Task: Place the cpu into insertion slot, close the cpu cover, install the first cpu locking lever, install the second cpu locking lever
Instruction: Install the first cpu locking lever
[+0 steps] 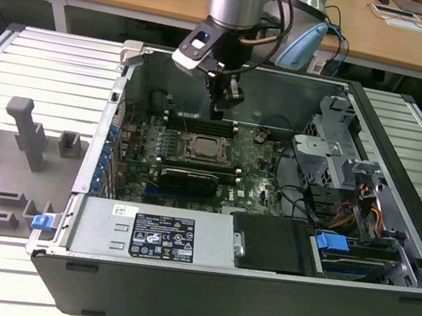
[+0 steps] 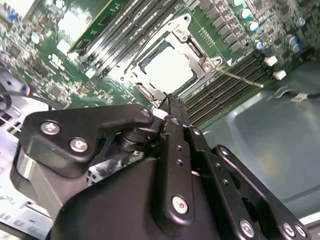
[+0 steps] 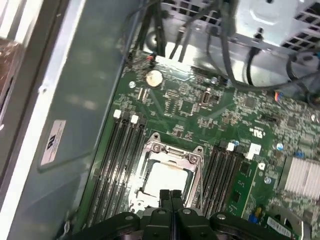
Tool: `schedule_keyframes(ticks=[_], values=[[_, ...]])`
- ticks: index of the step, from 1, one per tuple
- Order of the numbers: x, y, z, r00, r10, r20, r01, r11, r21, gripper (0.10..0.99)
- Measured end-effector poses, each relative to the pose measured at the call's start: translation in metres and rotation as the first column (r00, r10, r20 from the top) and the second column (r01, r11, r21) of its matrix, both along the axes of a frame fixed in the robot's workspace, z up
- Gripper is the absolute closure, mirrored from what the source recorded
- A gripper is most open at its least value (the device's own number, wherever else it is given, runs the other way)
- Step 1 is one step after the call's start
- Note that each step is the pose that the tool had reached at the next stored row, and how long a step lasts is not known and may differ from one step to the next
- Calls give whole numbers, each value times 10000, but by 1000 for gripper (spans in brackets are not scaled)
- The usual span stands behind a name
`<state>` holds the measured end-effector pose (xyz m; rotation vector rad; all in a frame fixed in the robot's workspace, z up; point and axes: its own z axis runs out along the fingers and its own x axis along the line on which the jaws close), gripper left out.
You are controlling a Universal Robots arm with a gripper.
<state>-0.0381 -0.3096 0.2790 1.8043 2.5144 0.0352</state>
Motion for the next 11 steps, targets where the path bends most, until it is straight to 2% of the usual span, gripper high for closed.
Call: schedule_keyframes(ticks=[2, 5, 7, 9, 11], values=[[0, 0, -3, 9970, 768, 0, -768, 9970, 0, 980], [0, 0, -5, 9888, 1494, 0, -1494, 9888, 0, 980], [0, 0, -7, 9750, 2222, -1, -2222, 9750, -1, 980], [0, 0, -7, 9668, 2555, -1, -2555, 9668, -1, 980], [0, 0, -8, 9511, 3089, -1, -3089, 9511, -1, 980]])
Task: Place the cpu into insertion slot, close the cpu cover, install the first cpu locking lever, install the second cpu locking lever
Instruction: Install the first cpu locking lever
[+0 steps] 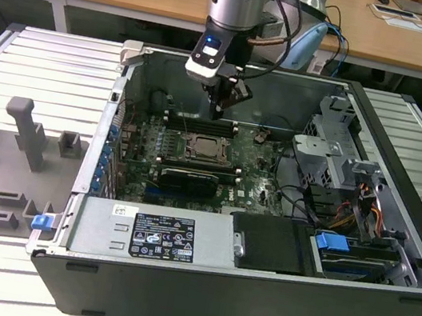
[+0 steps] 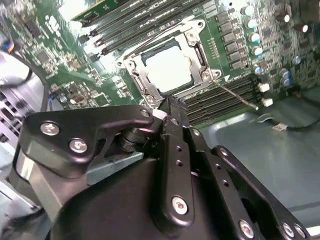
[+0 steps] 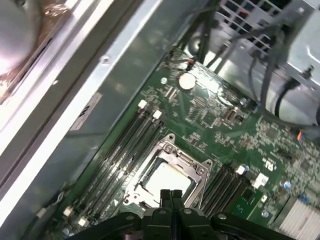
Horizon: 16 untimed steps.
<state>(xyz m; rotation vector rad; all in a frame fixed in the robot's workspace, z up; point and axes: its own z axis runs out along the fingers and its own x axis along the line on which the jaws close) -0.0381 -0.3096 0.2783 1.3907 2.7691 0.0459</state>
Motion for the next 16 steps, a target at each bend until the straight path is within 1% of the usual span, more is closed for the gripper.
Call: schedule_keyframes(ticks=[1, 2, 4, 5, 10, 11, 12, 14, 15, 16], values=[[0, 0, 0, 9998, 184, 0, -184, 9998, 0, 980], [0, 0, 0, 9987, 511, 0, -511, 9987, 0, 980], [0, 0, -1, 9960, 898, 1, -898, 9960, 0, 980], [0, 0, -1, 9921, 1255, 0, -1255, 9921, 0, 980], [0, 0, -1, 9775, 2108, 0, -2108, 9775, 0, 980], [0, 0, -1, 9738, 2273, 1, -2273, 9738, 0, 980], [0, 0, -1, 9675, 2530, 0, -2530, 9675, 0, 980], [0, 0, -2, 9586, 2848, 0, -2848, 9586, 0, 980], [0, 0, -1, 9517, 3070, 0, -3070, 9517, -1, 980], [0, 0, -2, 9466, 3223, 0, -3223, 9466, 0, 980]])
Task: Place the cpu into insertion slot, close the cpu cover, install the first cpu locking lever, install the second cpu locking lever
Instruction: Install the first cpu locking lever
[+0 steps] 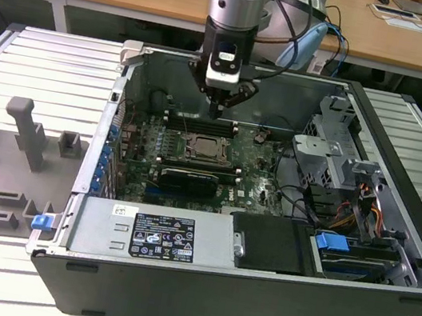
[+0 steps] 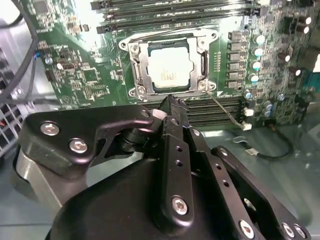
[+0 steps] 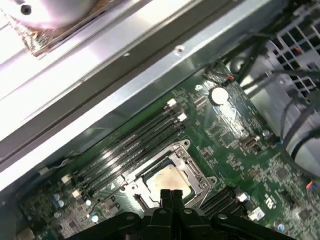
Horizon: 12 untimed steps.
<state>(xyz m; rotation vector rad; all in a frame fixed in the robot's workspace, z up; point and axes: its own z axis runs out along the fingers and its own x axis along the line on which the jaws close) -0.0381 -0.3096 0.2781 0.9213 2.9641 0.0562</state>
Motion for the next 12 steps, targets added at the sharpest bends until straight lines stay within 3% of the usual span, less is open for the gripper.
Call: schedule_keyframes(ticks=[3, 6, 9, 12], values=[[0, 0, 0, 9978, 658, 0, -658, 9978, -1, 980], [0, 0, 0, 9914, 1310, 0, -1310, 9914, -1, 980], [0, 0, -1, 9803, 1973, 1, -1973, 9803, 0, 980], [0, 0, -1, 9623, 2721, 0, -2721, 9623, 0, 980]])
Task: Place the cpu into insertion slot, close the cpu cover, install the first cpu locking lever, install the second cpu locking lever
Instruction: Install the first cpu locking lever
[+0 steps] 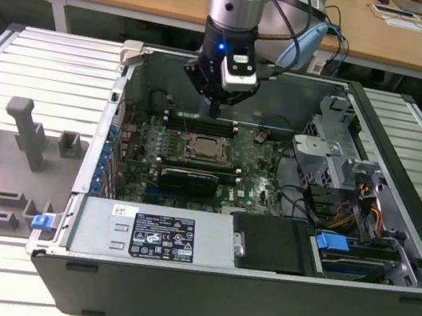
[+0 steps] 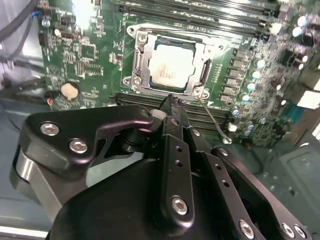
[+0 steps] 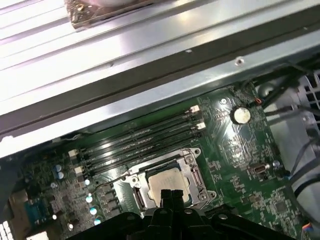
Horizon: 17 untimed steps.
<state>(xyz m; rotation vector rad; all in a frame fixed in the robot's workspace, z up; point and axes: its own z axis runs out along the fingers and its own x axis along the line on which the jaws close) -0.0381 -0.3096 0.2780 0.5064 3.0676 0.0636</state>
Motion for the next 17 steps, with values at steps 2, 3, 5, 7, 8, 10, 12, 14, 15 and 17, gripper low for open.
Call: schedule_keyframes(ticks=[2, 3, 5, 7, 8, 10, 12, 14, 15, 17], values=[[0, 0, 0, 9982, 599, 0, -599, 9982, 0, 980], [0, 0, -1, 9953, 969, 0, -969, 9953, 0, 980], [0, 0, -1, 9901, 1401, 0, -1401, 9901, 1, 980], [0, 0, -2, 9808, 1949, 1, -1949, 9808, 1, 980], [0, 0, -2, 9724, 2331, 0, -2331, 9724, 1, 980], [-2, 0, -7, 9547, 2976, 1, -2976, 9547, 1, 980], [-25, 0, -14, 9492, 3148, -2, -3148, 9492, 0, 980], [-101, 0, -19, 9468, 3219, 0, -3219, 9468, 2, 980], [-162, 0, -20, 9458, 3248, 1, -3248, 9458, 3, 980], [-225, 0, -22, 9451, 3269, 1, -3269, 9451, 3, 980]])
